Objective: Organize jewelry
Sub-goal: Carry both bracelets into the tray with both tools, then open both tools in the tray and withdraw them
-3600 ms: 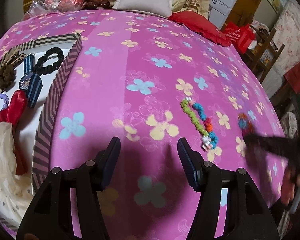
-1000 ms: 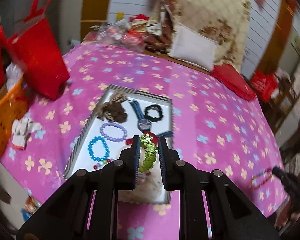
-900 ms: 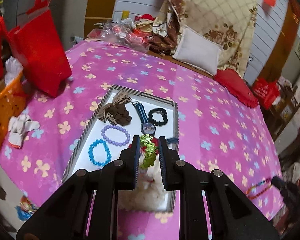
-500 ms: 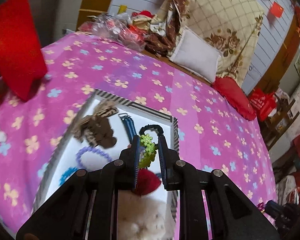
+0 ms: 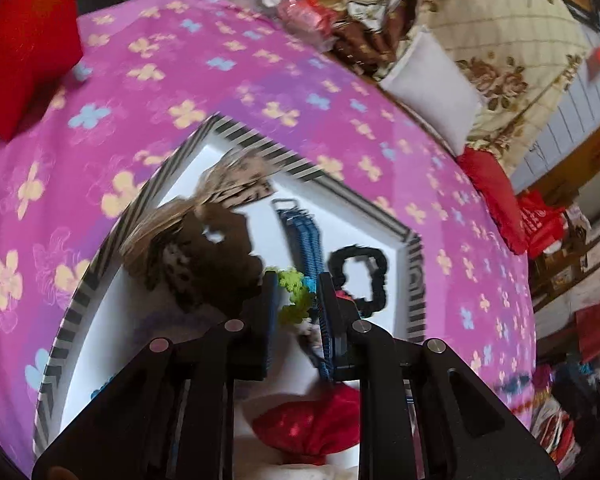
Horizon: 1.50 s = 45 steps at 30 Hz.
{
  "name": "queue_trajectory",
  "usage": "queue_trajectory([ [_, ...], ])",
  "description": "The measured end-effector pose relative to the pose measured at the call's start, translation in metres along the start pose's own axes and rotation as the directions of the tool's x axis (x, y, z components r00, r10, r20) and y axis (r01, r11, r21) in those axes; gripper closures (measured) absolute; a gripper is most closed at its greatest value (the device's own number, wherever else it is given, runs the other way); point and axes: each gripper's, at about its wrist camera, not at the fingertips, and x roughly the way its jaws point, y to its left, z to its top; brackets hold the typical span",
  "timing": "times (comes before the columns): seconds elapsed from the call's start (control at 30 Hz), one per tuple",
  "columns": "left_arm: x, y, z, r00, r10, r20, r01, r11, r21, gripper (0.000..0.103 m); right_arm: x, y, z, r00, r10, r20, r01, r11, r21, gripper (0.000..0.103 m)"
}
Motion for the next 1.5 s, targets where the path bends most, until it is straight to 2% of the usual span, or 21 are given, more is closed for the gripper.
queue_trajectory([
  [0.1,-0.002,0.0,-0.003,1.0,0.011,-0.003,-0.011,1.0,0.011,0.083,0.035,0.008,0.022,0.999,0.012,-0.042,-0.011,1.0,0.019,0.095],
  [0.2,-0.016,0.0,-0.005,0.999,-0.032,0.021,0.031,0.999,0.021,0.068,0.059,0.012,0.039,0.998,0.013,-0.063,-0.011,1.0,0.027,0.095],
  [0.33,-0.044,0.009,-0.003,0.993,-0.086,0.086,0.086,0.996,0.005,0.061,0.082,0.022,0.064,0.998,0.026,-0.059,-0.025,0.999,0.026,0.095],
  [0.4,-0.056,0.013,0.0,0.989,-0.065,0.136,0.066,0.998,-0.002,0.053,0.091,0.025,0.077,0.997,0.052,-0.05,-0.05,0.998,0.047,0.095],
  [0.5,-0.069,0.019,0.001,0.978,0.005,0.209,-0.005,1.0,-0.001,0.05,0.107,0.023,0.091,0.991,0.127,-0.045,-0.12,0.986,0.117,0.095],
  [0.57,-0.069,0.022,0.002,0.972,0.053,0.229,-0.053,0.999,-0.003,0.05,0.122,0.018,0.091,0.988,0.144,-0.062,-0.133,0.98,0.147,0.095],
  [0.7,-0.065,0.031,0.005,0.964,0.108,0.242,-0.104,0.994,-0.03,0.05,0.161,0.001,0.075,0.983,0.095,-0.159,-0.069,0.984,0.162,0.095],
  [0.77,-0.062,0.034,0.005,0.962,0.123,0.244,-0.116,0.992,-0.041,0.05,0.168,-0.009,0.067,0.983,0.051,-0.178,-0.021,0.986,0.165,0.095],
  [0.9,-0.064,0.035,0.004,0.954,0.148,0.263,-0.142,0.989,-0.042,0.047,0.166,-0.024,0.064,0.981,0.044,-0.19,-0.01,0.985,0.174,0.095],
  [0.97,-0.063,0.034,0.003,0.949,0.164,0.27,-0.16,0.986,-0.039,0.04,0.156,-0.023,0.065,0.985,0.025,-0.172,0.001,0.989,0.147,0.091],
  [1.03,-0.06,0.033,0.002,0.946,0.179,0.269,-0.177,0.984,-0.031,0.039,0.142,-0.022,0.063,0.99,0.003,-0.141,0.014,0.992,0.124,0.069],
  [1.07,-0.058,0.033,0.002,0.947,0.183,0.265,-0.183,0.983,-0.025,0.039,0.135,-0.021,0.061,0.992,-0.007,-0.126,0.022,0.993,0.12,0.063],
  [1.1,-0.057,0.033,0.001,0.947,0.187,0.262,-0.189,0.982,-0.019,0.039,0.125,-0.021,0.056,0.993,-0.025,-0.111,0.038,0.993,0.115,0.059],
  [1.17,-0.055,0.031,-0.001,0.943,0.205,0.26,-0.212,0.977,-0.001,0.039,0.108,-0.022,0.043,0.994,-0.031,-0.1,0.041,0.994,0.097,0.059],
  [1.27,-0.057,0.027,-0.007,0.926,0.249,0.283,-0.269,0.963,0.031,0.039,0.07,-0.029,0.003,0.996,-0.043,-0.083,0.049,0.997,0.067,0.059],
  [1.37,-0.067,0.02,-0.015,0.9,0.282,0.334,-0.319,0.946,0.061,0.039,0.037,-0.042,-0.044,0.995,-0.06,-0.084,0.066,0.995,0.068,0.059],
  [1.43,-0.076,0.01,-0.022,0.866,0.313,0.39,-0.37,0.926,0.079,0.039,0.013,-0.056,-0.079,0.994,-0.075,-0.084,0.083,0.992,0.091,0.059],
  [1.5,-0.085,-0.002,-0.033,0.822,0.339,0.458,-0.424,0.901,0.095,0.036,-0.013,-0.072,-0.115,0.991,-0.102,-0.083,0.113,0.985,0.133,0.059],
])
